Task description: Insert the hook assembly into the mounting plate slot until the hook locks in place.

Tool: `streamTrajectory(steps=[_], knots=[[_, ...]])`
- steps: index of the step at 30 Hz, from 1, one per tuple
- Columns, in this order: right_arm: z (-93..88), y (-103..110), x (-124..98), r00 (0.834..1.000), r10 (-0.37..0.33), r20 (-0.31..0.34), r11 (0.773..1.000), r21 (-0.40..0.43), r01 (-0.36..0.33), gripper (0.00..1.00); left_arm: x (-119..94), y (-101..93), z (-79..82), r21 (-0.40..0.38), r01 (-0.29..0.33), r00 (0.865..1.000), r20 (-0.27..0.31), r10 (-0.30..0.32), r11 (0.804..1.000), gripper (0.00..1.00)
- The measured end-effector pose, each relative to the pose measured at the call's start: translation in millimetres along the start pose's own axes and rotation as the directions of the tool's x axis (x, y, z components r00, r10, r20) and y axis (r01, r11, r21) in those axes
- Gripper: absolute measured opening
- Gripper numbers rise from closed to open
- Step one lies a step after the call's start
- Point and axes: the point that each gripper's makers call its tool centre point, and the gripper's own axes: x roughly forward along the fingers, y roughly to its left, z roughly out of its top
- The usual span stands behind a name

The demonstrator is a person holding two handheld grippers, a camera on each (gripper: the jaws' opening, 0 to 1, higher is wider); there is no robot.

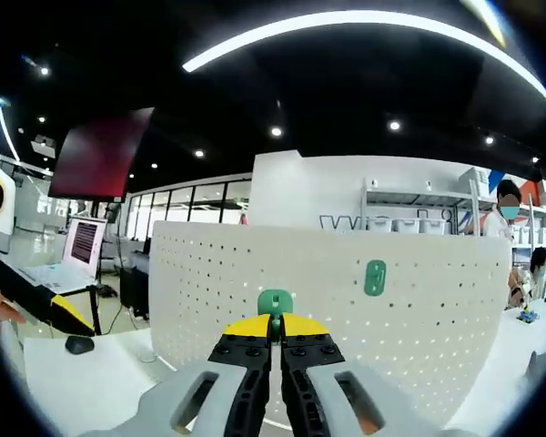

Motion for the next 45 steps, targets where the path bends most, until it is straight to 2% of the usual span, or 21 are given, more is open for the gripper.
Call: streamTrajectory(steps=[5, 17, 21, 30, 45], knots=[[3.2, -14.8, 12.6, 0.998, -0.057, 0.02, 0.998, 0.005, 0.057, 0.01, 0.1, 2.1, -2.3, -0.002, 0.003, 1.0, -0.007, -0.003, 1.0, 0.98], [8.4, -36.0, 37.2, 0.99, -0.131, 0.044, 0.991, -0.001, 0.131, 0.01, 0.0, 12.4, -7.4, -0.012, 0.0, 1.0, -0.02, -0.001, 1.0, 0.97], [11.5, -42.1, 44.1, 0.985, -0.16, 0.056, 0.987, 0.035, 0.158, 0.01, 1.4, 14.4, -10.7, -0.022, 0.002, 1.0, -0.026, -0.003, 1.0, 0.97], [21.7, -50.7, 61.2, 0.978, -0.187, 0.09, 0.982, 0.038, 0.184, 0.01, -1.7, 22.6, -16.0, -0.037, -0.007, 0.999, -0.033, 0.005, 0.999, 0.96], [21.0, -57.9, 73.4, 0.975, -0.204, 0.086, 0.979, 0.013, 0.203, 0.01, 2.7, 29.1, -22.6, -0.059, -0.003, 0.999, -0.039, 0.001, 0.998, 0.95]])
